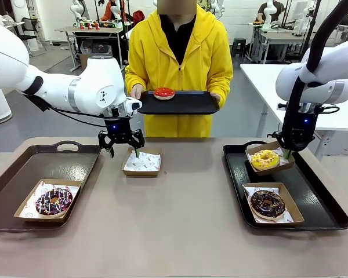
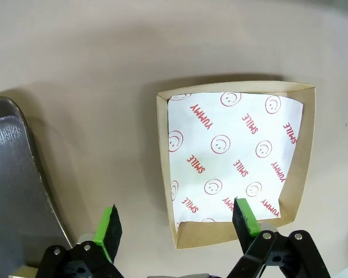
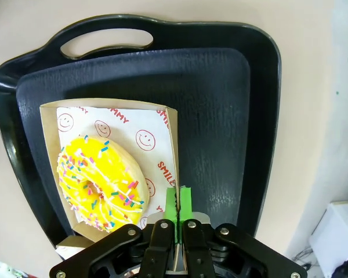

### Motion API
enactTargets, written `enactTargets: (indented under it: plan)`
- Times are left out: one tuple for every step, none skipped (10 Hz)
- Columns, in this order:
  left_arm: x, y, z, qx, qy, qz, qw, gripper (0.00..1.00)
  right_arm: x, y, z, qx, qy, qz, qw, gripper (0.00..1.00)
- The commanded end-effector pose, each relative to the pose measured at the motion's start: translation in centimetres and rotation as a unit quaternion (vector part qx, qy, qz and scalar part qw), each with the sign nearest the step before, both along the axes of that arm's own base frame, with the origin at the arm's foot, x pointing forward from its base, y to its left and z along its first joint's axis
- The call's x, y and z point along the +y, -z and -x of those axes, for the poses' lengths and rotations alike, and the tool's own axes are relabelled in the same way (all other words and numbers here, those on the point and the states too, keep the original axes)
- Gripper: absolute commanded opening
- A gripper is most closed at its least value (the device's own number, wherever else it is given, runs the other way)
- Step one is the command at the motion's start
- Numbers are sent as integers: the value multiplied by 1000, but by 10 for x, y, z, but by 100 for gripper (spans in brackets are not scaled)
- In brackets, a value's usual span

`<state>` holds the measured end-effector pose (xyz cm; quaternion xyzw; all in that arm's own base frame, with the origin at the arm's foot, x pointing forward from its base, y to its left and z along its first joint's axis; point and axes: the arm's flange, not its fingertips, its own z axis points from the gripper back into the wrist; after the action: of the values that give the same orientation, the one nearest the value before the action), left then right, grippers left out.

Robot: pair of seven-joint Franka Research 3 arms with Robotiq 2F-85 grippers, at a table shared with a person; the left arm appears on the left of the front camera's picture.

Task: Individually package the donuts and arrange them on the tray.
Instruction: Place the picked Paper togo box on the Handle tray while simultaneously picking up another Paper togo box from the table with the other hand.

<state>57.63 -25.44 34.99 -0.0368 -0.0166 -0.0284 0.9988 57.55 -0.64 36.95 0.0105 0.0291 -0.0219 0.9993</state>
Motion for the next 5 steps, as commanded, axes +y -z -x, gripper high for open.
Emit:
enactTargets:
  plan:
    - [-2,5,1,-9,-16,-6,1000,100,3,3,-7,4,-3,-3,1000,1]
    - [-2,7,1,-7,-17,-7,1000,100,4,6,-8,6,-3,-2,1000,1]
    - [-2,9,1,-6,-18,-8,1000,100,4,7,-8,7,-3,-1,1000,1]
    - [-2,11,1,-6,-18,-10,1000,100,4,7,-7,8,-4,-1,1000,1]
    - [-2,12,1,-5,-19,-10,1000,100,5,7,-7,8,-4,-1,1000,1]
